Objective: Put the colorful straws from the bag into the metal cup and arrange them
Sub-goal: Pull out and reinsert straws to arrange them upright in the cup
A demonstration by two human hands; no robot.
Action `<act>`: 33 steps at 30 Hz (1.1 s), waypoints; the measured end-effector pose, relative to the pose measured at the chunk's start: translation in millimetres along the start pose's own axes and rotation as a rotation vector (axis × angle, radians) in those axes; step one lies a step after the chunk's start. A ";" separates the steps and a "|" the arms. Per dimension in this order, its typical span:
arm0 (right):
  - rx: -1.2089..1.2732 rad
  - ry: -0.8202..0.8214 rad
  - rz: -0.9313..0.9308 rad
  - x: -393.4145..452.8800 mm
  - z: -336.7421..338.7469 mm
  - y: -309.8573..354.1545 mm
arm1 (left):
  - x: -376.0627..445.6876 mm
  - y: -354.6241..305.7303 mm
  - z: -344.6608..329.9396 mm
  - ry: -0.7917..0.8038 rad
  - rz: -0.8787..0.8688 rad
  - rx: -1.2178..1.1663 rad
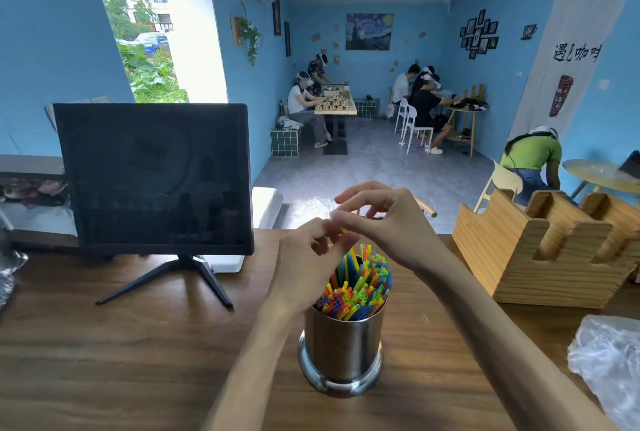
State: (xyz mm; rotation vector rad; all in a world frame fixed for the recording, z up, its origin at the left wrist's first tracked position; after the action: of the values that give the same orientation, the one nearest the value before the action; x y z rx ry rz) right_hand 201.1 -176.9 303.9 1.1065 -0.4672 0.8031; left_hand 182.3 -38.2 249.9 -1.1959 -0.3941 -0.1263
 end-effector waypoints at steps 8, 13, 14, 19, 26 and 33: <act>0.007 0.249 -0.141 -36.7 -2.8 -35.0 | 3.3 -16.9 44.3 -0.139 -0.070 -0.516; 0.198 -0.001 -0.164 -35.9 48.9 -41.9 | 10.3 8.7 48.3 -0.099 0.032 -0.516; 0.252 -0.073 -0.161 -33.8 59.7 -43.9 | 10.8 15.0 42.7 -0.051 0.061 -0.444; 0.437 -0.236 -0.126 -24.3 60.3 -38.5 | 2.2 36.7 -1.5 0.210 0.127 -0.043; -0.172 -0.013 0.005 -35.6 4.6 -32.1 | 1.1 40.9 -13.4 0.254 0.059 0.303; -0.323 0.096 -0.011 -58.8 -15.8 -51.7 | 24.6 46.7 12.3 -0.044 0.127 0.084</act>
State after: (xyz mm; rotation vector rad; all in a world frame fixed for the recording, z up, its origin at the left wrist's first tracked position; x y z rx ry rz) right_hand 202.4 -193.3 225.8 0.7680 -0.4896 0.7373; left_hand 216.3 -6.9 221.6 -1.1388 -0.3579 0.0264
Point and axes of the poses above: each hand's wrist, its own x-axis towards the middle knuckle, its own z-axis out of the back of the hand, y = z × x, the point moved 10 cm from there along x, towards the middle knuckle, and after that the axes turned 12 degrees about z, right-handed, at the moved point
